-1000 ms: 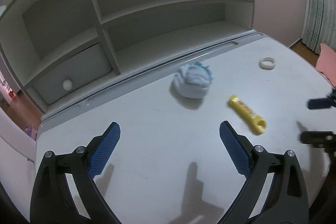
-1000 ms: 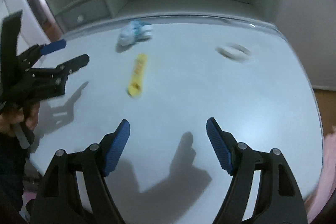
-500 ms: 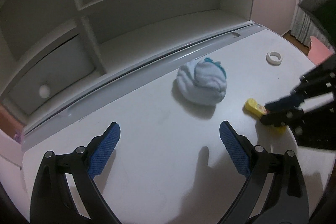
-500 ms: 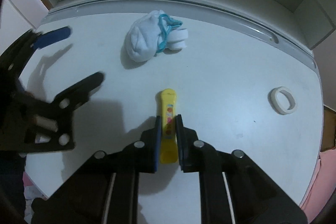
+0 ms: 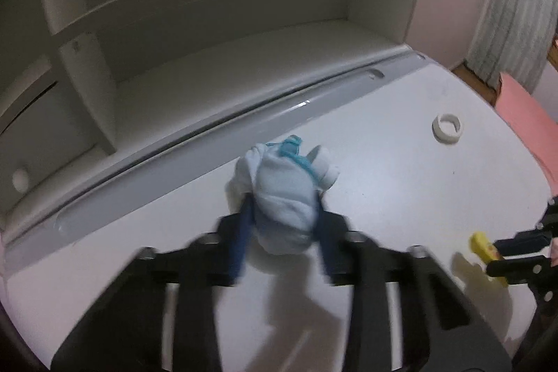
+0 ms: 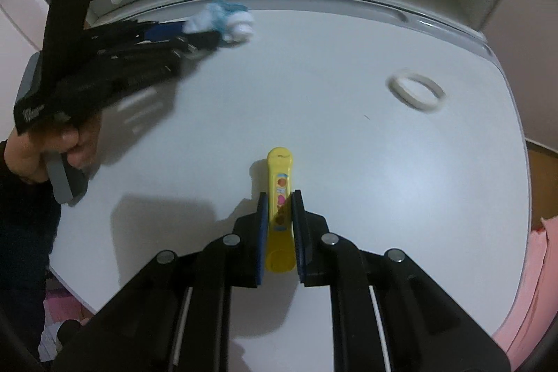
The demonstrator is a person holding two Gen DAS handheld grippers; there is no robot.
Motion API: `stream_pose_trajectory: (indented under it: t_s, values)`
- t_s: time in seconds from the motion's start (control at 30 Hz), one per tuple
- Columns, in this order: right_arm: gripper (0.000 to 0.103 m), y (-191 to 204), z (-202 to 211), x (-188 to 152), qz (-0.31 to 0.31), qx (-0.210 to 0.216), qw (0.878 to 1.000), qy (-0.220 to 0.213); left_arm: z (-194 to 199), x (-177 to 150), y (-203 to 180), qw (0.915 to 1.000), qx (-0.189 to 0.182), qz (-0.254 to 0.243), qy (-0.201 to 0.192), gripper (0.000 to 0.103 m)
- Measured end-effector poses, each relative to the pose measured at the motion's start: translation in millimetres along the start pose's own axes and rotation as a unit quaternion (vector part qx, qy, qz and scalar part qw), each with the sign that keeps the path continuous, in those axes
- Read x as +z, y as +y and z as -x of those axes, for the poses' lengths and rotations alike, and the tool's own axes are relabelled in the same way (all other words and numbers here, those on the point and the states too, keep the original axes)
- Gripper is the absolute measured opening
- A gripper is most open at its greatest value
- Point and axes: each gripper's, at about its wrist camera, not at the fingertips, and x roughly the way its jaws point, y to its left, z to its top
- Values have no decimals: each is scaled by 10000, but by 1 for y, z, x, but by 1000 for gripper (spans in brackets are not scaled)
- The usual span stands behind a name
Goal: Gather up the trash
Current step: 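Grasp the white sock with the left tool while the right tool grasps the yellow toy spoon, then carry the white sock and yellow spoon to the bin and open both tools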
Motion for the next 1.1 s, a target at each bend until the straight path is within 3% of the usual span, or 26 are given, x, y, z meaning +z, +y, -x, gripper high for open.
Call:
stream_pose_trajectory:
  t_s: [0.17,0.3,0.43,0.6,0.7,0.83,0.97,1.1]
  values:
    - [14,-21,15,-27,-280,-13,9995,-147,30,-8,4,9993,273,179,-191,16]
    - [14,-51,40,-66,-627,-3,9975,-319,53,-17,-12,9986,493,36,-210,16]
    - [14,-90,61,-111,-1064,-116,9932,-449,73,-28,-61,9987,355,-303,-223,16]
    - [14,-146,92,-191,-1821,-378,9805,-626,92,-40,-164,9937,-267,-1007,-417,16]
    - [14,-184,111,-250,-2375,-601,9667,-741,106,-51,-239,9834,-841,-1511,-558,16]
    - [14,-228,136,-341,-3100,-1110,9401,-882,120,-76,-341,9599,-1664,-2162,-640,16]
    - [14,-254,145,-427,-3715,-1525,9114,-904,112,-111,-430,9347,-2360,-2620,-436,16]
    - [14,-269,135,-500,-4262,-1613,8856,-892,94,-153,-500,9097,-2821,-3042,-172,16]
